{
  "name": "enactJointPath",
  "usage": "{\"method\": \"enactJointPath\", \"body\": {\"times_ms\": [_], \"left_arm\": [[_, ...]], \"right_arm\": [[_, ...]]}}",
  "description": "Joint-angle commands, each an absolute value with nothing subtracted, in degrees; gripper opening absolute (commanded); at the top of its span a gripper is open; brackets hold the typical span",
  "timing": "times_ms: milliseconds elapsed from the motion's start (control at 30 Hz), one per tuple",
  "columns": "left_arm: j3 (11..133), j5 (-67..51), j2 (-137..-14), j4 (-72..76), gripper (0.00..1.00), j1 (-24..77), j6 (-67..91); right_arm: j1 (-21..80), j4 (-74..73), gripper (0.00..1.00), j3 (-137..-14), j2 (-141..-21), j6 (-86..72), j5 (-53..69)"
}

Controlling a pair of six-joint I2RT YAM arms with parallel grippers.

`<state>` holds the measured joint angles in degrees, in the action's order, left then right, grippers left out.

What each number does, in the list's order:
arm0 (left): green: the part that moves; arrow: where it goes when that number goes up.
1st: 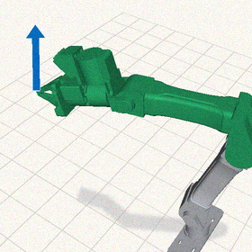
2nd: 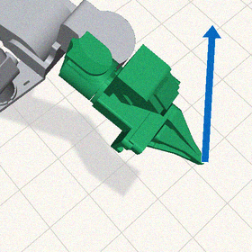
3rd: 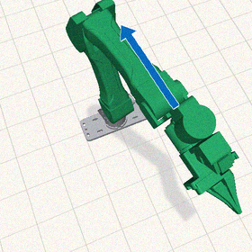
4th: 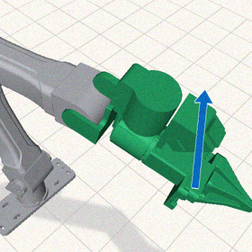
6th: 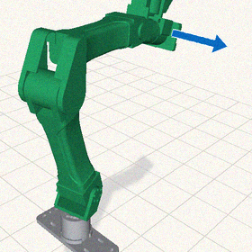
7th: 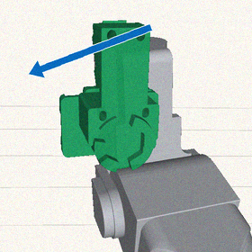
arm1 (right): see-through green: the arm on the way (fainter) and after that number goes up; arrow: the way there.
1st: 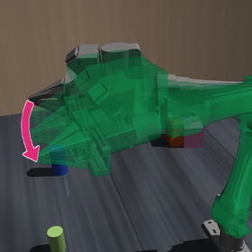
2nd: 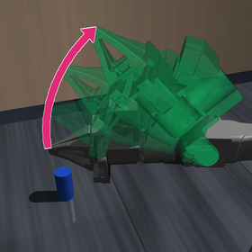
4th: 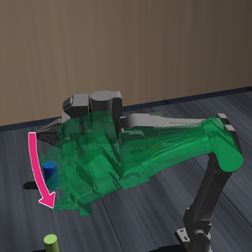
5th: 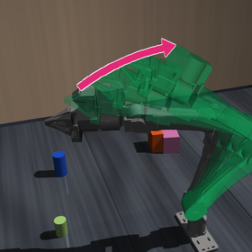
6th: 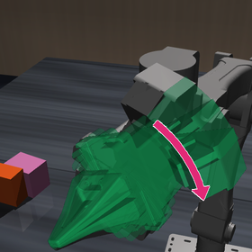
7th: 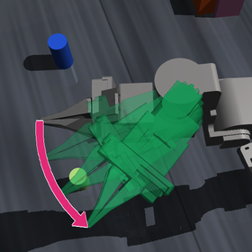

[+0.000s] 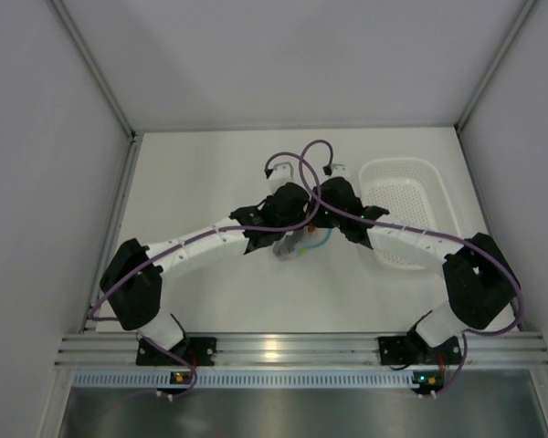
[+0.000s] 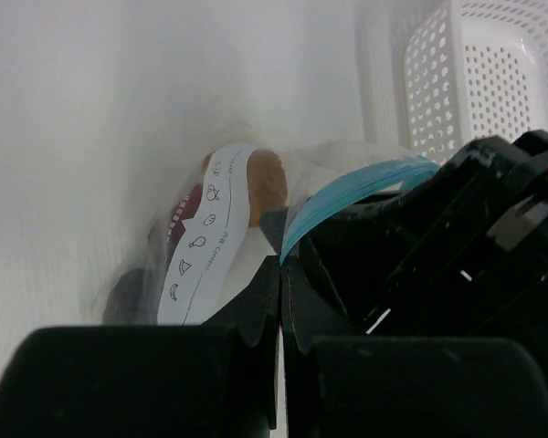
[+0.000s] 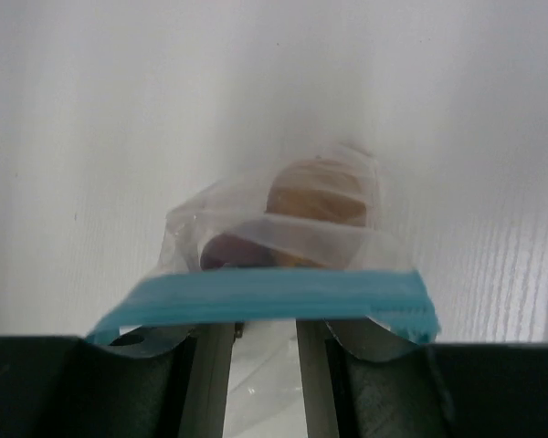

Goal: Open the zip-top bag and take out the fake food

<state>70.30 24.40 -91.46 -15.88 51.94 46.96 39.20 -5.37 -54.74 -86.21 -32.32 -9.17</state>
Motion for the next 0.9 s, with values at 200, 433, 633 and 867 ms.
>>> {"method": "enactJointPath", "body": {"times_ms": [200, 433, 633, 867], "left_arm": [[64.3, 22.9, -87.6, -10.7, 0.00, 50.5, 49.7], [60.6, 21.4, -85.1, -10.3, 0.00, 48.3, 49.4], [57.4, 19.4, -82.7, -9.5, 0.00, 45.0, 49.0], [54.4, 18.3, -81.0, -9.3, 0.00, 41.7, 47.4]], "right_arm": [[41.2, 2.1, 0.35, -62.0, -95.5, -42.7, -16.8], [41.5, 0.9, 0.38, -65.2, -103.1, -39.8, -19.7], [41.5, 1.7, 0.49, -67.4, -107.7, -37.0, -16.5], [42.1, 5.3, 0.58, -67.0, -108.9, -36.3, -9.8]]}}
